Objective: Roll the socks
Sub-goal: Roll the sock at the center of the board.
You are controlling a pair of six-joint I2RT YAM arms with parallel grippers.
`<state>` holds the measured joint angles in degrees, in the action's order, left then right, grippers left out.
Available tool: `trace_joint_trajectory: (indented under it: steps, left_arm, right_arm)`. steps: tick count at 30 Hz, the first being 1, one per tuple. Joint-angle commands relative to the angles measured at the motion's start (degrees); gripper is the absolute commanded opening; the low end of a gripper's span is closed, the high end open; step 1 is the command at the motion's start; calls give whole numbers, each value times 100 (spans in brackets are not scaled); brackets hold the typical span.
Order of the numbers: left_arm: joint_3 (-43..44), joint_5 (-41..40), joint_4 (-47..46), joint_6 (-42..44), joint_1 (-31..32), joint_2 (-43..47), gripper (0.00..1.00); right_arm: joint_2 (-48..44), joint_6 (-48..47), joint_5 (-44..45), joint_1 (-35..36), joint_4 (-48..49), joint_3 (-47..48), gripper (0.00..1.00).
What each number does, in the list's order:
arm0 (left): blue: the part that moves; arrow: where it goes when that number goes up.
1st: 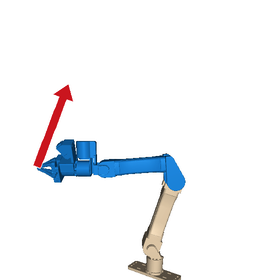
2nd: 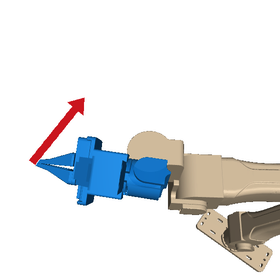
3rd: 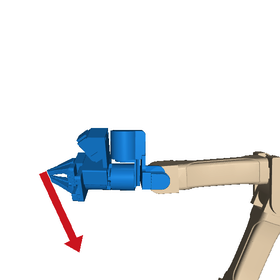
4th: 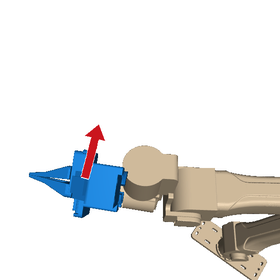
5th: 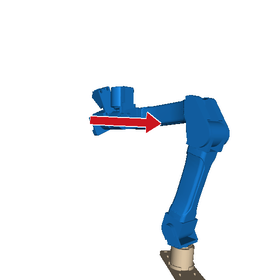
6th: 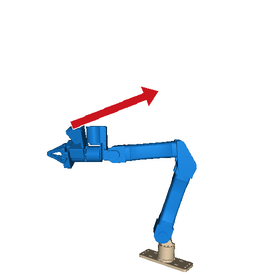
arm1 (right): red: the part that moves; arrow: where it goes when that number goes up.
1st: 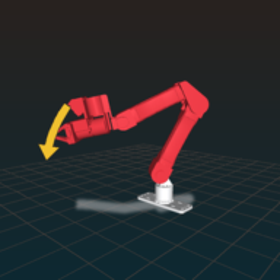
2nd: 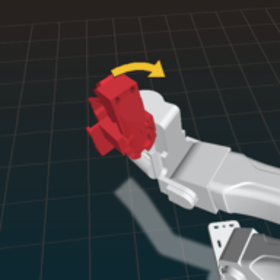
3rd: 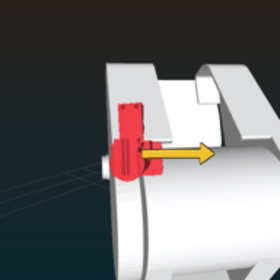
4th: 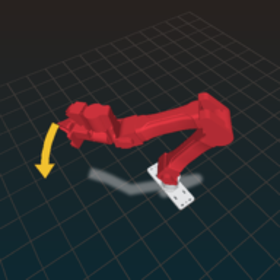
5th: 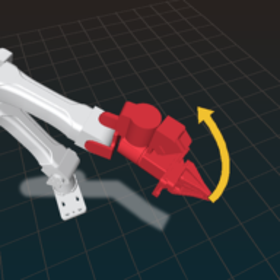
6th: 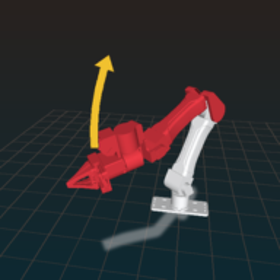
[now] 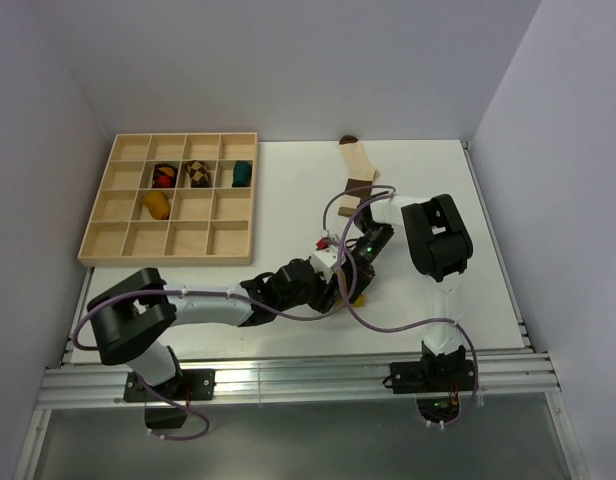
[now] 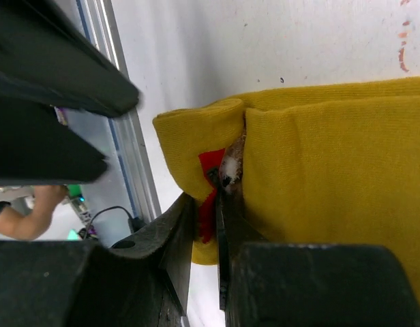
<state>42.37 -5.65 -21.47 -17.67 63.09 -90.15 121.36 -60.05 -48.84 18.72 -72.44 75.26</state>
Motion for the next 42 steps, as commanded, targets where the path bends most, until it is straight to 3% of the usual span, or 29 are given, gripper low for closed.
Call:
trace_joint_trajectory:
  steps: [1,11,14,18,19,22,28,36,42]
  left_arm:
    - [385,222,-155,739,98,-335,52]
    - [843,836,-217,941,107,-1092,52]
    - [913,1048,-199,810,55,-1277,47]
    - [878,1802,-164,441,-226,-1365,25]
    - [904,1970,-103,292,-279,-1391,14]
    - [1193,2365,378,-42,-385,-1566,1]
    - [1564,2737,1242,-1042,-446,-1901,0]
    - [1318,3789,1514,-2679,-965,-1656,0]
    - [2081,4062,2979,-3514,-1036,-1944,0]
  right_arm:
    - [195,125,498,-35,160,85,19]
    - [257,160,604,-44,178,102,19]
    - [239,257,621,-44,248,120,20]
    - [55,441,682,-61,519,-46,25]
    - [-120,546,709,-70,617,-108,31]
    - [-681,854,780,-79,1152,-423,42]
    - [-1887,1346,614,-342,1971,-969,55]
    - [-2731,908,-99,-1476,1576,-1093,56]
    - [-3434,856,173,-1775,2313,-1759,56]
